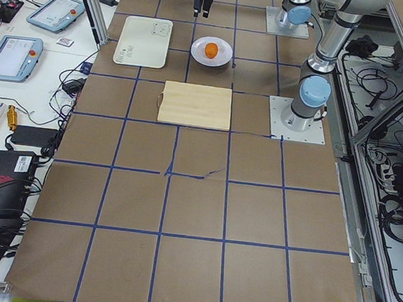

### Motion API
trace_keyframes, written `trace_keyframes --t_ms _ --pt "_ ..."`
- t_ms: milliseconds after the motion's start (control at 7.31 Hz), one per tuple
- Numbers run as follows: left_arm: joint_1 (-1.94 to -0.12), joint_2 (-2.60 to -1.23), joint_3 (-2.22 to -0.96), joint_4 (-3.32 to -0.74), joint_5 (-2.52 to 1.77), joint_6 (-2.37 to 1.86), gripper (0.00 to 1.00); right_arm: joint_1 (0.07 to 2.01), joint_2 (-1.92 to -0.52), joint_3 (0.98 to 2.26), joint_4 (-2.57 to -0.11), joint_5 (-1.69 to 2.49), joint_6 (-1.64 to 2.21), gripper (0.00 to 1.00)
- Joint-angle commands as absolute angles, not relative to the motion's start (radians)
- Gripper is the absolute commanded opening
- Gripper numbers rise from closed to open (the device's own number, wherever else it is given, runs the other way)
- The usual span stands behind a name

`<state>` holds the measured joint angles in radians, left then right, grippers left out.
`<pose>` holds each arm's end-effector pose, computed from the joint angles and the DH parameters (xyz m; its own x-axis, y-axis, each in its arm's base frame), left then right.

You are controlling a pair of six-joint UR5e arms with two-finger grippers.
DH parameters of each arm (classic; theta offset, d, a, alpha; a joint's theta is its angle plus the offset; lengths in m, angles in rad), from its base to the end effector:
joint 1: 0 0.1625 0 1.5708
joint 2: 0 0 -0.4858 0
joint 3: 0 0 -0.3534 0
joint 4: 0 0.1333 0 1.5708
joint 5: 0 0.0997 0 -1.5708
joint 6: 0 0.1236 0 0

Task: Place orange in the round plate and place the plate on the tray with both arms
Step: 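Retract the left gripper to rest while the right gripper reaches to the plate rim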

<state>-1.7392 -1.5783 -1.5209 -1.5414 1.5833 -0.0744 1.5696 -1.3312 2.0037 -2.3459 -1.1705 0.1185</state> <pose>-0.2078 -0.4364 0.5471 -0.9956 0.0932 -0.0071 0.0934 0.9930 -0.0725 0.1809 -0.5028 0.3113 -0.9144 0.0791 -0.3970 0.1101 0.9924 -0.0559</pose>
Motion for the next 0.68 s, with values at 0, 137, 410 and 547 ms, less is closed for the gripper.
trace_keyframes --t_ms 0,137,410,547 --pt "-1.576 -1.559 -1.520 -1.528 1.580 0.059 1.00 1.581 -1.293 2.094 -2.511 -1.068 0.124 1.00" --pt "-1.530 -1.557 -1.517 -1.526 1.569 0.066 1.00 1.592 -1.269 2.091 -2.514 -1.066 0.126 1.00" --pt "-1.531 -1.552 -1.520 -1.525 1.580 0.066 1.00 1.640 -1.212 2.094 -2.571 -1.065 0.127 1.00" --pt "-1.532 -1.552 -1.520 -1.525 1.580 0.064 1.00 1.666 -1.192 2.092 -2.597 -1.063 0.129 1.00"
